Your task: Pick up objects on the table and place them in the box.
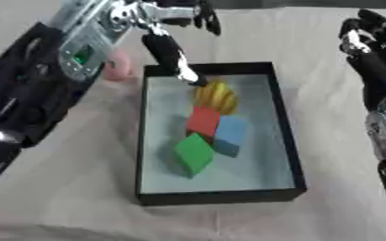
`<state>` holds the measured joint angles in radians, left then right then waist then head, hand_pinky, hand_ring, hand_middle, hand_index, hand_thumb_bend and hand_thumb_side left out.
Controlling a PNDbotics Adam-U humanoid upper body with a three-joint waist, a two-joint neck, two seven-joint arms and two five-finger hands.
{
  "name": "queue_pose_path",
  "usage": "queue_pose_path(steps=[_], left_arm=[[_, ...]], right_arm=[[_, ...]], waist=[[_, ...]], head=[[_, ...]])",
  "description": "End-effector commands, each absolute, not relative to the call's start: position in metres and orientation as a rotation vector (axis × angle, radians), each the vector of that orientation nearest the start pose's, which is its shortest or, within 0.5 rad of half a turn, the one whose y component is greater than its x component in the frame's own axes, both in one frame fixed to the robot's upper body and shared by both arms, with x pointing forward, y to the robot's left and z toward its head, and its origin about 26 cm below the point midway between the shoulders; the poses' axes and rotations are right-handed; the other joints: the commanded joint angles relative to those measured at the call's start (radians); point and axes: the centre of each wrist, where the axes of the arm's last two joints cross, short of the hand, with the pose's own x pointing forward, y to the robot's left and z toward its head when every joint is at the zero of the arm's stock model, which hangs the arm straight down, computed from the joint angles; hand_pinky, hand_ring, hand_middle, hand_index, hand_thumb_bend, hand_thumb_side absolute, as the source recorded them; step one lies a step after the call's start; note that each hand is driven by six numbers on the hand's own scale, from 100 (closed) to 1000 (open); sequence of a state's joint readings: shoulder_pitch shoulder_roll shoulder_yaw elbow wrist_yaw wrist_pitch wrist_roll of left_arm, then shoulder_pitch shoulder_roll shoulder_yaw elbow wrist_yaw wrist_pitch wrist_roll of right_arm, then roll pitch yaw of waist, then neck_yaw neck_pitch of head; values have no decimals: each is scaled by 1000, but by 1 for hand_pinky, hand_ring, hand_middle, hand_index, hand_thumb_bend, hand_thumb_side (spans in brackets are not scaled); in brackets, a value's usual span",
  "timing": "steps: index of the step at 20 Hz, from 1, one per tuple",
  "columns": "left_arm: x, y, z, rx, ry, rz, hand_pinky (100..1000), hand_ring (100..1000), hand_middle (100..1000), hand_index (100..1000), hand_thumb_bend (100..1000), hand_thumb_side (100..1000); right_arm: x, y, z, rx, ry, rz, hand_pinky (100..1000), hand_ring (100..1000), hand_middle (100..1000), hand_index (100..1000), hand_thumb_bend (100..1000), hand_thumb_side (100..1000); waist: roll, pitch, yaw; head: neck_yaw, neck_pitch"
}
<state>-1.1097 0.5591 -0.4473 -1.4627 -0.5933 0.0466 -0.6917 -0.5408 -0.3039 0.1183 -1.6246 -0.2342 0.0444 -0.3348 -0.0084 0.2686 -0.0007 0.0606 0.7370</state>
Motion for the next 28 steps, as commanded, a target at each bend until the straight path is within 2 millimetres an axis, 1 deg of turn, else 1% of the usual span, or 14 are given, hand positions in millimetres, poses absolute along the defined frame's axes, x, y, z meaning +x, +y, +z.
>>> queue_pose_path(steps=[1,2,3,5,6,8,10,12,14,16,21,24,28], left_arm=[[397,203,372,883,-1640,-1679,749,817,777,835,326,319],[399,215,376,899,-1627,-1629,754,820,780,840,496,359],[402,226,378,908,-1608,-1592,755,820,780,841,495,360],[407,247,379,915,-1557,-1533,759,824,781,843,486,326],[410,256,378,914,-1533,-1508,759,825,781,842,487,324],[416,269,374,913,-1489,-1473,764,829,783,841,506,330],[420,278,368,901,-1453,-1460,768,834,785,839,526,339],[425,283,361,881,-1416,-1466,773,838,786,832,574,378],[430,287,354,868,-1367,-1477,779,841,785,826,629,393],[436,289,346,873,-1318,-1483,784,844,788,828,666,431],[453,296,327,826,-1226,-1479,785,846,788,823,699,507],[458,297,322,800,-1189,-1500,789,848,788,822,704,511],[461,297,320,777,-1149,-1519,789,848,789,822,663,507]], right_arm=[[373,-225,193,-52,-2106,-1,799,769,761,829,221,296],[373,-226,193,-54,-2107,-1,799,769,761,829,222,296],[372,-226,193,-55,-2107,-2,799,769,761,829,222,296],[372,-226,192,-57,-2106,-1,799,769,761,829,221,296],[372,-226,192,-57,-2105,2,799,769,761,829,221,296],[372,-226,192,-57,-2105,3,799,769,761,829,222,295],[372,-226,193,-57,-2106,1,799,769,760,829,222,294],[372,-225,193,-54,-2108,-1,799,770,761,829,223,294],[372,-224,194,-50,-2110,-1,799,770,761,829,223,294],[372,-223,195,-45,-2112,-2,799,770,761,829,224,293],[372,-220,197,-32,-2117,-3,799,770,761,829,224,292],[372,-219,198,-31,-2117,-1,799,770,761,829,225,292],[372,-217,199,-26,-2118,4,800,770,761,829,225,292]], waist=[[1,-24,2],[1,-24,2],[1,-24,3],[1,-23,4],[1,-23,5],[-1,-22,5],[-3,-21,5],[-4,-18,3],[-6,-16,-1],[-7,-13,-4],[-11,-7,-12],[-12,-4,-15],[-12,-2,-18]], head=[[-12,-3],[-15,-3],[-16,-4],[-17,-4],[-17,-5],[-29,-10],[-40,-13],[-41,-14],[-37,-18],[-32,-23],[-30,-29],[-28,-30],[-24,-32]])
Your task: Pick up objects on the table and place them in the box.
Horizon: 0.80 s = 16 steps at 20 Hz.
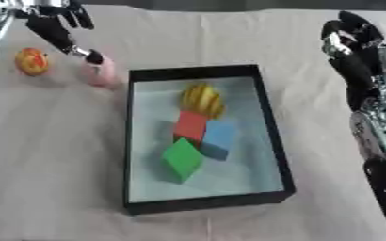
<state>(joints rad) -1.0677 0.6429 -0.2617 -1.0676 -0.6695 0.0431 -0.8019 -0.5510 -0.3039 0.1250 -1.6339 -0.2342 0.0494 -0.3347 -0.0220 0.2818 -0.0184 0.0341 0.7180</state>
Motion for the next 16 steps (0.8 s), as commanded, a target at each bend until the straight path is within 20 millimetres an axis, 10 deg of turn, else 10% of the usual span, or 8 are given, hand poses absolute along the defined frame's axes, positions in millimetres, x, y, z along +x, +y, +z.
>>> queue_pose_path(steps=[1,16], left_arm=[[461,297,320,772,-1141,-1519,791,850,791,827,663,504],[471,296,303,848,-1043,-1524,801,850,791,856,660,409]], right_arm=[[372,-217,199,-25,-2118,6,800,770,761,829,225,292],[372,-214,200,-15,-2121,18,799,770,761,828,227,290]], waist=[[1,-15,-1],[-1,-11,-9]], head=[[3,-12],[7,-15]])
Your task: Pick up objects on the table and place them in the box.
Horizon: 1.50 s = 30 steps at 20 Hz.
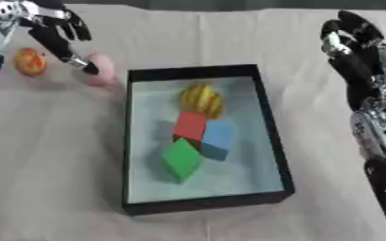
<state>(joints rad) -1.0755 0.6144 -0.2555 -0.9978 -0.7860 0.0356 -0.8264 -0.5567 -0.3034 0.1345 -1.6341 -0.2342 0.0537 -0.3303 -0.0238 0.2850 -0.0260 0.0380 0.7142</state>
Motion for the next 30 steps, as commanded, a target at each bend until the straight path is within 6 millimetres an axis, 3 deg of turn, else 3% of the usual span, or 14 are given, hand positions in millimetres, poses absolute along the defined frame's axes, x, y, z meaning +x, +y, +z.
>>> queue_pose_path(steps=[1,12,18,21,22,25,30], left_arm=[[472,295,301,852,-1046,-1523,799,849,788,856,658,404],[480,289,283,944,-1042,-1513,791,841,782,841,641,343],[483,286,273,1002,-1095,-1476,745,799,738,764,528,307],[484,286,271,963,-1065,-1493,710,769,692,661,361,173],[484,284,273,962,-1055,-1501,706,764,683,633,324,112],[481,279,283,963,-1076,-1511,680,747,660,586,264,100],[456,254,331,1007,-1287,-1546,668,729,643,561,246,100]], right_arm=[[372,-214,200,-14,-2121,19,799,770,761,828,227,290],[372,-210,202,-1,-2124,25,800,770,761,828,224,292],[372,-209,202,6,-2125,31,800,771,762,829,224,292],[372,-209,202,7,-2125,28,800,772,763,829,223,294],[372,-209,202,7,-2124,28,801,772,763,830,223,294],[372,-209,202,5,-2124,29,801,772,763,829,222,294],[372,-212,201,-5,-2125,26,800,772,762,829,218,295]], waist=[[1,-14,-2],[-2,-11,-10],[-4,-8,-14],[-4,-9,-14],[-4,-9,-14],[-2,-12,-12],[2,-16,-7]], head=[[4,-10],[19,-10],[21,-7],[22,-4],[23,-4],[23,-2],[20,5]])
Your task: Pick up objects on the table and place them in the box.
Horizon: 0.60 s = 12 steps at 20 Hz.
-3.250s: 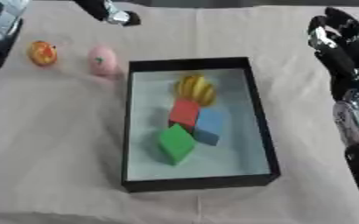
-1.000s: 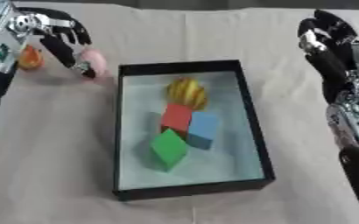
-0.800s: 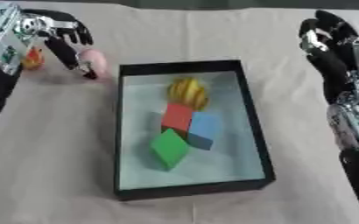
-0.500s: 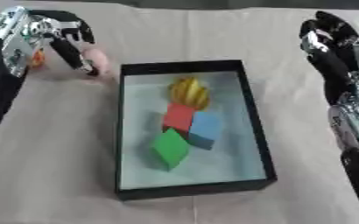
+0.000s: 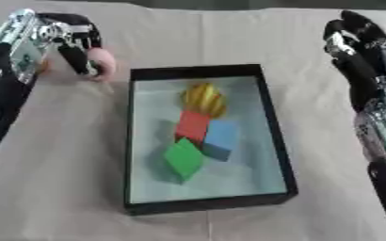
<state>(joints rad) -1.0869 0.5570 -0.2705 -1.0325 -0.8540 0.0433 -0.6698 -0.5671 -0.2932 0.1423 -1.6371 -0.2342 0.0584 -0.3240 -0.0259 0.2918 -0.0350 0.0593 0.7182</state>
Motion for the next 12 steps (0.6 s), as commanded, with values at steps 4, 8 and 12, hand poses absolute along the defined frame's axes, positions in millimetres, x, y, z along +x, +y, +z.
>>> queue_pose_path(steps=[4,8,12], left_arm=[[406,210,370,966,-1531,-1718,663,721,638,558,228,100],[350,164,377,809,-1614,-1993,672,719,641,568,223,100],[321,139,366,662,-1554,-2153,670,714,641,577,220,100]], right_arm=[[371,-215,202,-17,-2130,8,801,772,763,830,215,299],[371,-217,202,-24,-2134,-7,801,772,763,830,215,300],[371,-217,202,-24,-2136,-11,801,772,763,830,215,300]], waist=[[8,-26,7],[11,-30,11],[14,-32,12]], head=[[0,7],[5,9],[10,10]])
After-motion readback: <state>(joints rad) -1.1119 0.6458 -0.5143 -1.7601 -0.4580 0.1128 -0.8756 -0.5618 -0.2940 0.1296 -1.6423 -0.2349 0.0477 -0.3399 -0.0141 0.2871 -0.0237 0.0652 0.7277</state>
